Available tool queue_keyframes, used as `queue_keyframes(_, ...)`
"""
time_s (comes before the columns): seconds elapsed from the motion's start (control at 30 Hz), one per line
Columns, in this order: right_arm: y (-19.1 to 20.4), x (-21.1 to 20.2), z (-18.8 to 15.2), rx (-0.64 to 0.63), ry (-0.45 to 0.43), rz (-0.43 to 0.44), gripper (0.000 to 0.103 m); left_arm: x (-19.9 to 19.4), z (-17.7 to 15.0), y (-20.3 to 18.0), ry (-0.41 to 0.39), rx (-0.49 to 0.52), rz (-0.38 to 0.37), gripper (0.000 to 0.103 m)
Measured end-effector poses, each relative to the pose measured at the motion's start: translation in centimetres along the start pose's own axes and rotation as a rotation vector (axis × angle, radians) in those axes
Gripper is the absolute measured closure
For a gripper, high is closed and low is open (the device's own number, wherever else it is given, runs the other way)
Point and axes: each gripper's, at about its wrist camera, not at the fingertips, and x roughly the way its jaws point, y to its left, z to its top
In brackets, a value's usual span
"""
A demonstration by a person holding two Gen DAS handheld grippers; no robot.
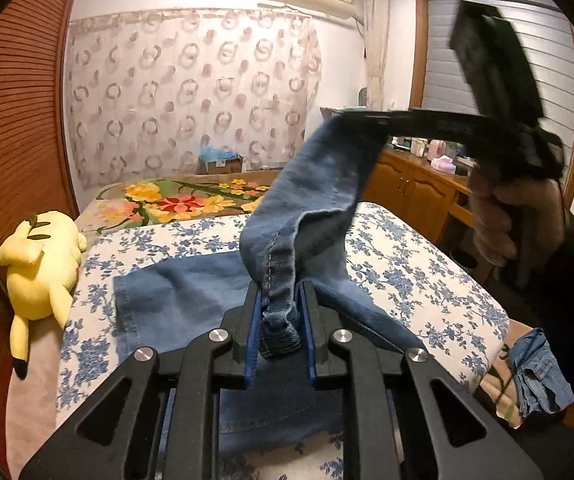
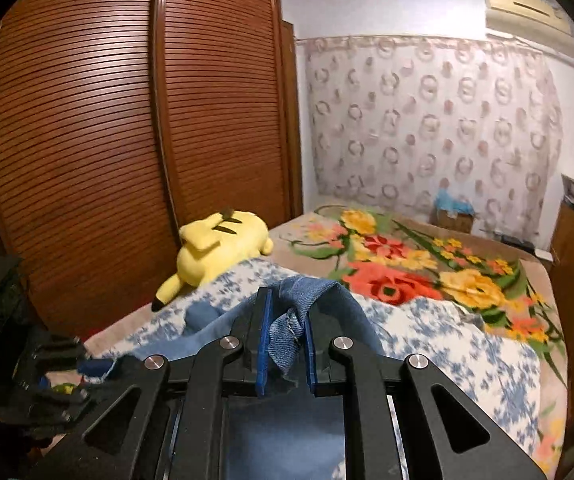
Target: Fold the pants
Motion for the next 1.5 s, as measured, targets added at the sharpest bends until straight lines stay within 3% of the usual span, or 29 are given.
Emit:
queue_keyframes(0.2,-1.9,6.9,-0.1,-0.015,0.050,0.088,0.089,-0.8,-1.5,1.6,0.022,-0.027,0.023,0.084)
queue_keyframes(0.67,0.7,19.0,1.7,-0.092,0.224,0.162,0.089,1.1,-7.0,5.2,0.166,-0.106,0.048,0.081)
queue_keyframes(0.9,1.1,22.9,2.4,-0.104,0.273,0.148,0.089,0.8,-8.0,6.8,0.176,-0.151,0.060,0.073)
queue_keyframes(1.17,1.5,24.2,2.2,-0.093,0.301,0.127,0.089,0.0,-8.2,8.5,0.165,-0.181,0.110,0.073)
queue_keyframes(1.4,1.9,22.5,1.9,-0.049,0.226,0.171,0.059,-0.4,-8.0,8.9,0.146,-0.187,0.122,0.073)
queue_keyframes(1.5,2.1,21.2,2.1,-0.055,0.174,0.180,0.056,-0.5,-7.9,8.9,0.142,-0.186,0.126,0.073)
